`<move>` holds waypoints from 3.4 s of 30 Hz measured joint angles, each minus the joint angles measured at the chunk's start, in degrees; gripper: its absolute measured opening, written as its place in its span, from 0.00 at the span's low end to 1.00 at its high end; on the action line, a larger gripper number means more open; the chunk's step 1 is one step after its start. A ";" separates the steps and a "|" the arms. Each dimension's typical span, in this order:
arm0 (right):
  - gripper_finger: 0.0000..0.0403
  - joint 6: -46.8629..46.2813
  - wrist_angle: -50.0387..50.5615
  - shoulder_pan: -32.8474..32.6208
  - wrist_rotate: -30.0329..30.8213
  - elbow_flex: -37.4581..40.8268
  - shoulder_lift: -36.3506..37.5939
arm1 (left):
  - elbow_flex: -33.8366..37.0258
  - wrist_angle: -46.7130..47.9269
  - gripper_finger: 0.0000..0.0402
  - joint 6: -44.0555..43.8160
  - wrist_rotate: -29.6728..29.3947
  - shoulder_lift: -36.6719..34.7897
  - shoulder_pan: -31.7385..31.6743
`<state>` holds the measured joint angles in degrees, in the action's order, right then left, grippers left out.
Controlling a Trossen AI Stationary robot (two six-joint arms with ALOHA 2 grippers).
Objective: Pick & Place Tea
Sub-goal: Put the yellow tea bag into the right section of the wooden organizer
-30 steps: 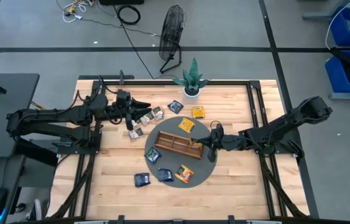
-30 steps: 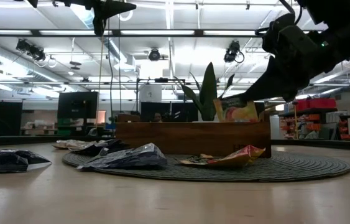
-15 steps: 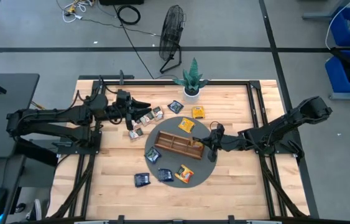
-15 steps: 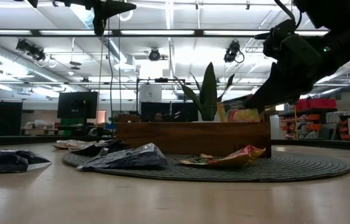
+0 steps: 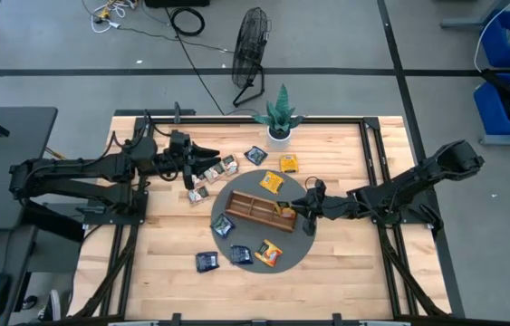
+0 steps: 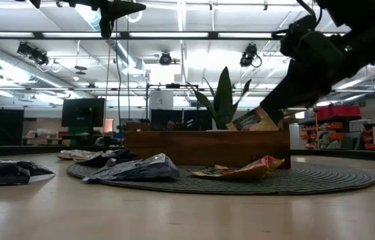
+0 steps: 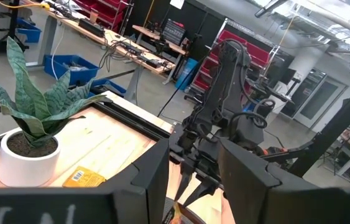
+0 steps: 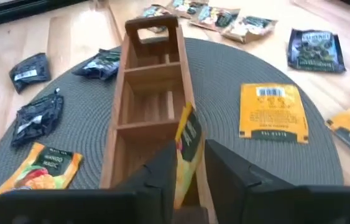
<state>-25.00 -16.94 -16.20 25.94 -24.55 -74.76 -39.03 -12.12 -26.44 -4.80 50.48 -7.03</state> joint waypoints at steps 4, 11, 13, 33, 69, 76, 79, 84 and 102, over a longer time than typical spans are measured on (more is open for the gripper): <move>0.25 2.87 0.57 2.10 -0.39 -2.36 0.02 | 0.00 0.00 0.35 0.00 0.00 0.00 0.00; 0.29 3.20 16.24 8.53 -12.05 -10.19 0.07 | 0.00 0.00 0.35 -0.07 0.02 0.00 0.00; 0.30 3.02 20.79 10.16 -14.78 -12.80 0.07 | 0.00 0.00 0.35 -0.09 0.02 0.00 0.00; 0.31 3.03 28.23 17.79 -33.33 -17.05 -2.59 | 0.00 0.00 0.35 0.07 0.02 0.02 0.00; 0.00 -0.73 26.14 9.52 -20.90 -17.01 -4.07 | -0.01 0.06 0.35 0.07 0.00 0.02 0.02; 0.00 -3.29 26.53 2.97 -8.55 -17.01 -4.02 | -0.02 0.09 0.35 0.09 0.00 0.02 0.02; 0.00 -4.84 28.41 0.97 -4.06 -17.01 -4.02 | -0.02 0.10 0.35 0.09 0.00 0.02 0.02; 0.00 -6.38 28.88 -0.87 -1.36 -16.15 -4.00 | -0.02 0.09 0.35 0.13 0.00 0.02 0.00; 0.00 -8.63 24.24 -2.96 3.58 -14.14 -4.00 | -0.02 0.09 0.35 0.07 0.00 0.02 -0.31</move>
<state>-33.63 7.30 -19.17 29.52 -38.70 -78.76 -39.05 -12.03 -26.37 -4.80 50.50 -7.33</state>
